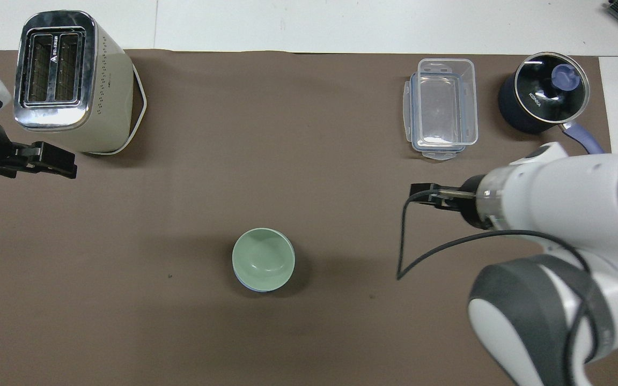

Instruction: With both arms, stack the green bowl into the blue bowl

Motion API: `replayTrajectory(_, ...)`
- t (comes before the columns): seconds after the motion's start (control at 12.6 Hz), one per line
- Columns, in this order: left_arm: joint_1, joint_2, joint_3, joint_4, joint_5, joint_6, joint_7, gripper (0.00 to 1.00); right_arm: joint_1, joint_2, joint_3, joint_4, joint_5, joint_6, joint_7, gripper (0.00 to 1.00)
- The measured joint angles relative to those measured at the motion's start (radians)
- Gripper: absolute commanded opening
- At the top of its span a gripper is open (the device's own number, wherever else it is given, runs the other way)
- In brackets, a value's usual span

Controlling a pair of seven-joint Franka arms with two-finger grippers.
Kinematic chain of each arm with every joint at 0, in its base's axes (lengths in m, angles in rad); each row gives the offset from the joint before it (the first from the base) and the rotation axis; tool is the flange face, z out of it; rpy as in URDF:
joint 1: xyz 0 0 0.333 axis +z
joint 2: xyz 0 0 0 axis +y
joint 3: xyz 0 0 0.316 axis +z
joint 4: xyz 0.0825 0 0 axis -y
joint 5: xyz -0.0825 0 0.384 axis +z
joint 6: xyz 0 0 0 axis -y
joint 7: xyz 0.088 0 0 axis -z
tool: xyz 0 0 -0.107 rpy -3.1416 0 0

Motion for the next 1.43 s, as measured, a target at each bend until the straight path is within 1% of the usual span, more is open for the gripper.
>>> replayTrajectory(0.16,0.0,0.0,0.0,0.0,0.0,0.0,0.0,1.0,-0.105,0.002,-0.002,0.067,-0.046,-0.055,-0.112,1.0)
replayTrajectory(0.32,0.0,0.0,0.0,0.0,0.0,0.0,0.0,1.0,-0.156,0.03,-0.002,0.148,-0.086,-0.089,-0.148,1.0)
replayTrajectory(0.4,0.0,0.0,0.0,0.0,0.0,0.0,0.0,1.0,-0.166,0.052,-0.002,0.197,-0.092,-0.117,-0.149,1.0)
replayTrajectory(0.72,0.0,0.0,0.0,0.0,0.0,0.0,0.0,1.0,-0.167,0.152,0.002,0.412,-0.123,-0.299,-0.149,1.0)
replayTrajectory(0.88,0.0,0.0,0.0,0.0,0.0,0.0,0.0,1.0,-0.168,0.178,0.001,0.48,-0.127,-0.367,-0.149,1.0)
replayTrajectory(1.11,0.0,0.0,0.0,0.0,0.0,0.0,0.0,1.0,-0.168,0.184,0.001,0.522,-0.127,-0.431,-0.149,1.0)
replayTrajectory(1.43,0.0,0.0,0.0,0.0,0.0,0.0,0.0,1.0,-0.168,0.18,0.001,0.521,-0.127,-0.489,-0.151,1.0)
